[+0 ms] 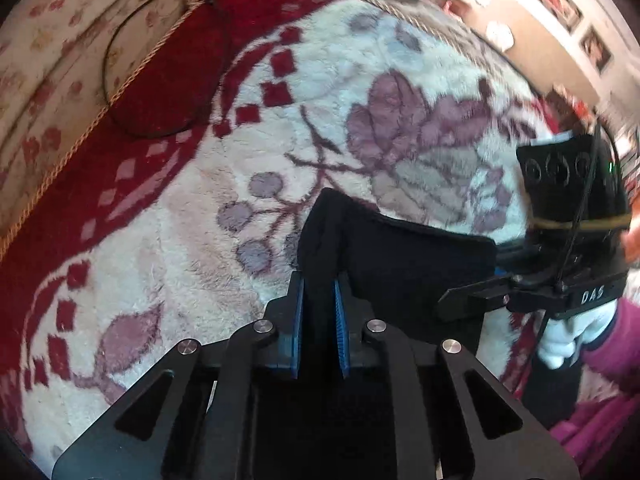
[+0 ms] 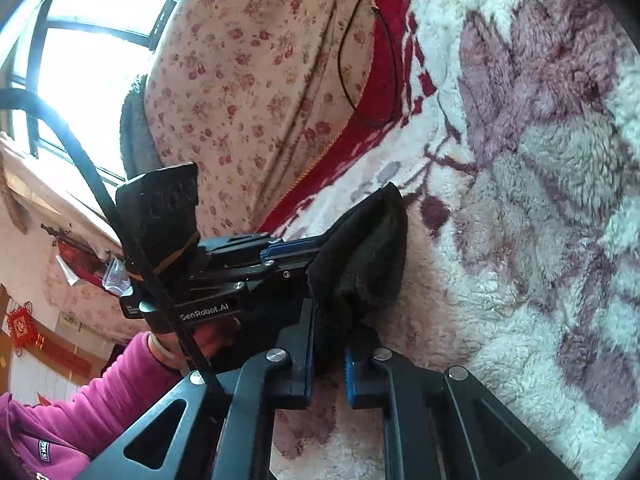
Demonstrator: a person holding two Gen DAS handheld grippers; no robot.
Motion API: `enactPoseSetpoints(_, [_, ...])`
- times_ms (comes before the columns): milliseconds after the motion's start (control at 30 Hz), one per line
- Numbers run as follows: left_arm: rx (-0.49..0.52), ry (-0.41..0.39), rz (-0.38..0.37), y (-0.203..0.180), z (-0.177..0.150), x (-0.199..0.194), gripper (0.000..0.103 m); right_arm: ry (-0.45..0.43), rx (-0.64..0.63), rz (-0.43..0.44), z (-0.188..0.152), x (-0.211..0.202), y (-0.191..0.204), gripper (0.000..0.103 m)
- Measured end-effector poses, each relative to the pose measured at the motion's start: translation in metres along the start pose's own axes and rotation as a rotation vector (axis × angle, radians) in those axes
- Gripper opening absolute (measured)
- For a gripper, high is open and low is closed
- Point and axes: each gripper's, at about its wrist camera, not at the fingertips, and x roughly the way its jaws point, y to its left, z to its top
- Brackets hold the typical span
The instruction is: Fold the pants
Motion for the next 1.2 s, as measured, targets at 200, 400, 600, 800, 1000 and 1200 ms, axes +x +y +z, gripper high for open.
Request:
enactPoseSetpoints(200, [-0.031,-0.095,-0.005,-0.002,-0.003,-0.037,0.012,-0.055,-0.019,0.096,0.004,-0.008,0.022,0.010])
enactPoseSetpoints(400, [-0.047,-0.214,0.025,-0.004,-0.017,-0.106,0.012,-0.062,-0.132,0.167,0.009,-0.011,0.081,0.010])
enactPoseSetpoints(600, [-0.119,-0.299,0.084,0.005,-0.056,-0.174,0.012,-0.007,-0.242,0.264,0.005,0.011,0.146,0.010])
enactPoseSetpoints(800, [-0.242,-0.356,0.152,0.025,-0.113,-0.216,0.006,0.121,-0.319,0.326,-0.022,0.057,0.193,0.010])
enactPoseSetpoints(1000, [-0.392,-0.374,0.157,0.056,-0.170,-0.228,0.006,0.259,-0.368,0.339,-0.058,0.115,0.218,0.010])
enactPoseSetpoints(1200, [-0.578,-0.378,0.205,0.090,-0.235,-0.235,0.005,0.404,-0.366,0.313,-0.085,0.181,0.218,0.010])
